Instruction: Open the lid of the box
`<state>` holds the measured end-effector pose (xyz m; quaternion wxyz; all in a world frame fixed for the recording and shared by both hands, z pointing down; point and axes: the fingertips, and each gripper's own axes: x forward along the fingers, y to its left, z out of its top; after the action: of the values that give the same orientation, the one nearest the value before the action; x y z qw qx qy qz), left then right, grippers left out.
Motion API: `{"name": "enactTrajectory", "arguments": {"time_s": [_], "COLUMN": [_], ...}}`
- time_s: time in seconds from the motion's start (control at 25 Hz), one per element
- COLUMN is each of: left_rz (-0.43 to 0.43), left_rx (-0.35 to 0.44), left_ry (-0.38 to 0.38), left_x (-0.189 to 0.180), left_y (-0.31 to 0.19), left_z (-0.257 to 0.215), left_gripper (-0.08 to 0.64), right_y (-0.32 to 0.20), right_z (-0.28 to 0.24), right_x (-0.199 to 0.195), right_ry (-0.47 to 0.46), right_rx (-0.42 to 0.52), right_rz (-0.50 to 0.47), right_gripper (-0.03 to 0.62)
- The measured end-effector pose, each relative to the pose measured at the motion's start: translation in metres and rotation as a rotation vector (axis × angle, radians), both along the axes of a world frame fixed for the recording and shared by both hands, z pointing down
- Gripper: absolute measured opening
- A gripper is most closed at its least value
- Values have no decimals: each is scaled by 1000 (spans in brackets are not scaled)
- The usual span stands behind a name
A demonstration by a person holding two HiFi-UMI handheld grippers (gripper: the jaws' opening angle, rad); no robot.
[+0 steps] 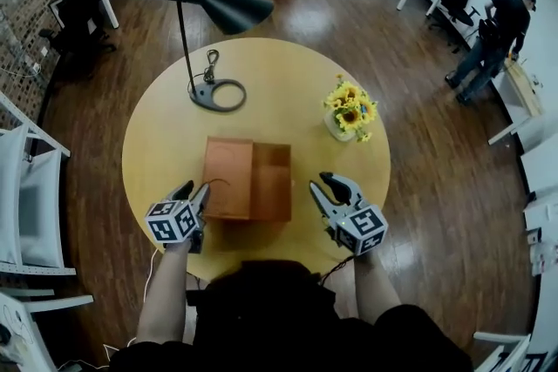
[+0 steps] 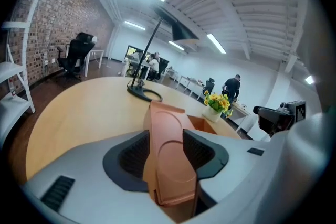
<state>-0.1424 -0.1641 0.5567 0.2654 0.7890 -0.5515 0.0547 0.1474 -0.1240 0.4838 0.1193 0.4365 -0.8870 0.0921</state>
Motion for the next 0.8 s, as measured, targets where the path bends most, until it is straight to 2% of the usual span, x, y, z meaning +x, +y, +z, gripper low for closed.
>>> {"name": "enactTrajectory", "arguments": {"time_s": [0.16, 0.28, 0.36, 0.44, 0.6, 0.68, 0.8], "left_rz": [16, 104, 137, 121, 30, 4, 0], "left_rx": [216, 355, 414, 463, 535, 549, 543], "left_ry": [49, 132, 150, 145, 134, 121, 123], "left_x": [1, 2, -4, -16, -42, -49, -51], "left_y": [24, 56, 77, 94, 116, 120, 118], "left_z": [-72, -116, -135, -146, -154, -152, -146], "left_gripper": [147, 97, 87, 64, 40, 31, 23], "right_y": [15, 31, 39, 45, 52, 53, 54], "right_z": [-38, -54, -59, -64, -60, -58, -59], "right_x": [10, 8, 3, 0, 7, 11, 13], "right_ry": [-196, -266, -289, -301, -276, -262, -255], "right_rx": [42, 47, 57, 76, 93, 102, 119], "right_rz": [46, 37, 35, 51, 108, 130, 147], "right_gripper": [126, 126, 126, 126, 74, 40, 34]}}
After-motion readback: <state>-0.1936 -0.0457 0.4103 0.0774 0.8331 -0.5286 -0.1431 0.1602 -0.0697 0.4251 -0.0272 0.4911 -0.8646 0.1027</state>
